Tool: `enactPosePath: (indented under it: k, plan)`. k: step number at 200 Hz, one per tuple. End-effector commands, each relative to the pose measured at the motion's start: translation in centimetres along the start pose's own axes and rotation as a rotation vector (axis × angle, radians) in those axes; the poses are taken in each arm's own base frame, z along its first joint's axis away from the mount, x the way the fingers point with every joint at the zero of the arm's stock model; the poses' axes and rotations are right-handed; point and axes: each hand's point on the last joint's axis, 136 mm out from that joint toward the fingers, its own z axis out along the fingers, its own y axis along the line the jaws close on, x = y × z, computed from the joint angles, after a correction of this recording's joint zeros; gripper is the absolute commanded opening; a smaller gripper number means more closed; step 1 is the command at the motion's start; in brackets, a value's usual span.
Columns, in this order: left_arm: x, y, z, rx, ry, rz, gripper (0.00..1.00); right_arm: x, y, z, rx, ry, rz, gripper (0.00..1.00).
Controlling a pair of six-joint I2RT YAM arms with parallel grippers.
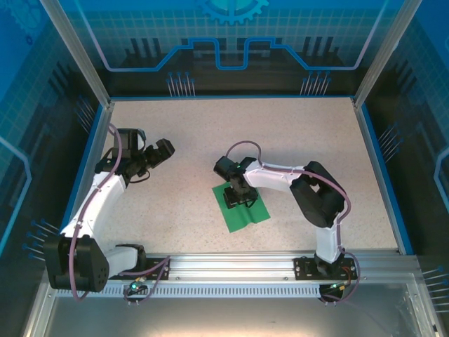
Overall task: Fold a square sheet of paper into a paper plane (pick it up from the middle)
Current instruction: Fold the square sheet of paper in half at the center of the table.
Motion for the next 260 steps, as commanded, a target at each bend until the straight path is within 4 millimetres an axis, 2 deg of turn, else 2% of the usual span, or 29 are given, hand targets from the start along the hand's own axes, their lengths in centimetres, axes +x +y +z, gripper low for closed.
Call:
enactPosePath:
  k: [1, 44, 84, 106, 137, 171, 201, 234, 260]
  plan:
    - [0.9, -0.1, 0.2, 0.022, 0.027, -0.027, 0.98, -0.2, 0.0, -1.0, -0.041, -0.033, 0.031, 0.51]
    - [2.1, -0.6, 0.7, 0.083, 0.064, -0.039, 0.99, -2.9, 2.4, -5.6, -0.337, -0.189, 0.109, 0.28]
    - [3.8, -1.5, 1.7, 0.163, 0.13, -0.052, 0.98, -4.9, 3.5, -9.3, -0.647, -0.291, 0.174, 0.25]
    - [5.0, -2.5, 2.3, 0.19, 0.158, -0.032, 0.98, -5.2, 3.7, -10.1, -0.767, -0.291, 0.18, 0.25]
    - [7.5, -4.5, 3.6, 0.269, 0.217, -0.037, 0.99, -5.0, 2.9, -8.8, -0.832, -0.253, 0.206, 0.25]
    - [10.3, -6.6, 5.0, 0.316, 0.282, -0.022, 0.97, -4.3, 0.6, -5.6, -0.768, -0.203, 0.246, 0.26]
    - [12.5, -8.5, 6.2, 0.342, 0.336, 0.004, 0.93, -3.8, -0.6, -3.8, -0.713, -0.165, 0.257, 0.26]
    - [15.0, -10.0, 7.7, 0.36, 0.389, 0.004, 0.83, -3.5, -1.5, -2.4, -0.654, -0.141, 0.298, 0.27]
    - [16.7, -10.9, 8.9, 0.362, 0.431, 0.012, 0.68, -3.3, -2.0, -1.3, -0.614, -0.118, 0.314, 0.29]
